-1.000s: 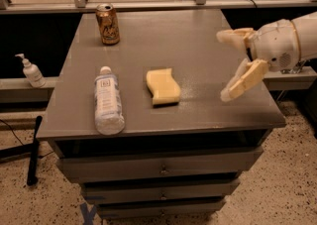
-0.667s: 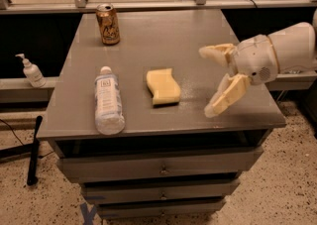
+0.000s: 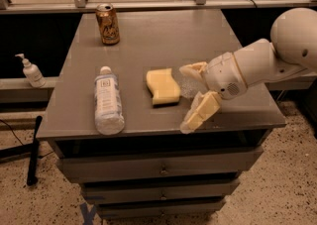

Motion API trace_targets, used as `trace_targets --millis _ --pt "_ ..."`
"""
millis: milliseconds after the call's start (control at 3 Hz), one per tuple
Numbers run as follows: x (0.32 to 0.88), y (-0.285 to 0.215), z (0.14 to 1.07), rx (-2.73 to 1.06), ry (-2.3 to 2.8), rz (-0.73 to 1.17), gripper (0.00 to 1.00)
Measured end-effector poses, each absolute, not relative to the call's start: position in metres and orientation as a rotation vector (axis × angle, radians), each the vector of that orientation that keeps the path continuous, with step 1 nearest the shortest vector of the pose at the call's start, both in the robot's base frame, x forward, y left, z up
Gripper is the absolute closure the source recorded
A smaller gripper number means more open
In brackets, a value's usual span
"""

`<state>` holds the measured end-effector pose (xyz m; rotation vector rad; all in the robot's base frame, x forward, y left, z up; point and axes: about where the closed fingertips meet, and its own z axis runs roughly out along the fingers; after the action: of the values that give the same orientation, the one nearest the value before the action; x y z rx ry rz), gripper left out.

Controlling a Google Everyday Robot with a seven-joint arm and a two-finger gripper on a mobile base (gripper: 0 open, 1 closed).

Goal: Move sponge near blue plastic bottle

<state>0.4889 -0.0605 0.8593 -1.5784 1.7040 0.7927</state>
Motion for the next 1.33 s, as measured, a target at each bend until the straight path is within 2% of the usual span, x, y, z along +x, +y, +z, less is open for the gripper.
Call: trace_targets --millis 667,1333 --pt "0.493 -0.041 0.837 -1.604 1.763 0.774 0.0" --pt "0.466 0.001 0.852 -1.636 1.672 0.915 0.0"
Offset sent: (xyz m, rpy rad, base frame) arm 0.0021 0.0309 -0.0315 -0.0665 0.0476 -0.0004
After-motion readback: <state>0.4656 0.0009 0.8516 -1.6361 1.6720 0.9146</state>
